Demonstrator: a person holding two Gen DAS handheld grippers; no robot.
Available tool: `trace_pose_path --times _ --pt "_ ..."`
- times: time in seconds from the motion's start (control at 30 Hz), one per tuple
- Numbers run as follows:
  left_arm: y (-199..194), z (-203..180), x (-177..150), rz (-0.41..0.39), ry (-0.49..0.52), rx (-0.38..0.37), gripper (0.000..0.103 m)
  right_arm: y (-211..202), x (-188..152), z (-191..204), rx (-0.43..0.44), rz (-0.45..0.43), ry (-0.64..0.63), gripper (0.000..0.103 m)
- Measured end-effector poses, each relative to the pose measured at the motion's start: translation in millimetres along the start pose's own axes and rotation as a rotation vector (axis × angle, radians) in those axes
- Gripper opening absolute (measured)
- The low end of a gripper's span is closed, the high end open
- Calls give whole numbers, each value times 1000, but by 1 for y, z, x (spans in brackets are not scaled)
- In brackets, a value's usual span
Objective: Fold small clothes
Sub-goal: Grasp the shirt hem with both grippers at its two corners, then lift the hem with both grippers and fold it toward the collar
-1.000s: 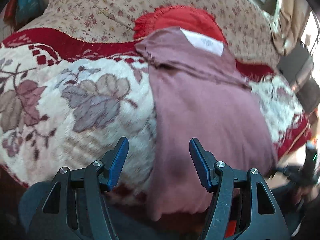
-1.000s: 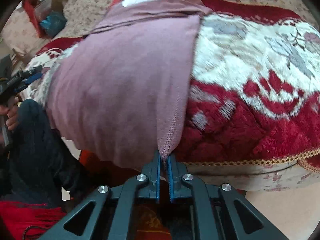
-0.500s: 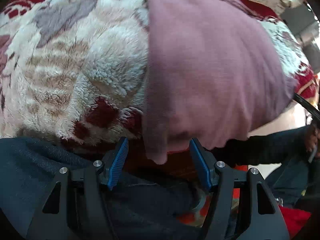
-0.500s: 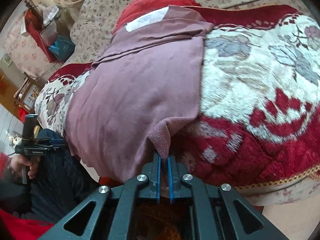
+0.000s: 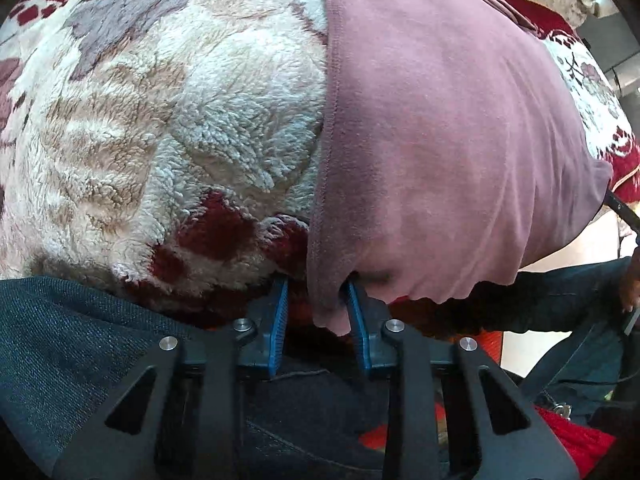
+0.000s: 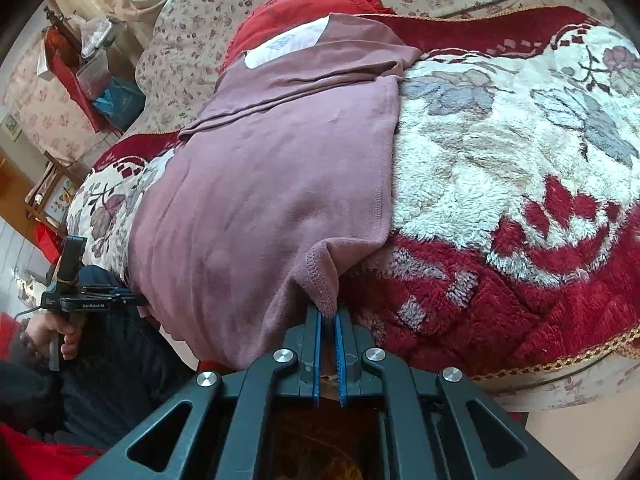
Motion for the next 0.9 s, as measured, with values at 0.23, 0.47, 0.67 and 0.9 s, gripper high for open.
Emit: trace_pose_path --times 0.23,0.47,0.67,0.9 --pt "6 -28 -4 8 18 -64 27 -1 0 -1 0 -2 8 5" --pt "8 -30 -1 18 6 -69 4 -1 1 -1 4 -1 7 5" --pt "-32 -56 2 -87 7 -256 3 -25 18 0 -24 -115 -11 5" --pt "-86 -73 58 -331 3 -383 3 -58 51 -8 -59 -254 -6 5"
Point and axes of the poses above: each gripper's, at about its wrist camera, not at the fingertips, and y roughly the way its jaws point, z to its left, x to its top, the point moved 10 cm from there along y, roughly the way its jaws point, and after that the axes turned 6 degrees about -x, right-handed, at the moved point
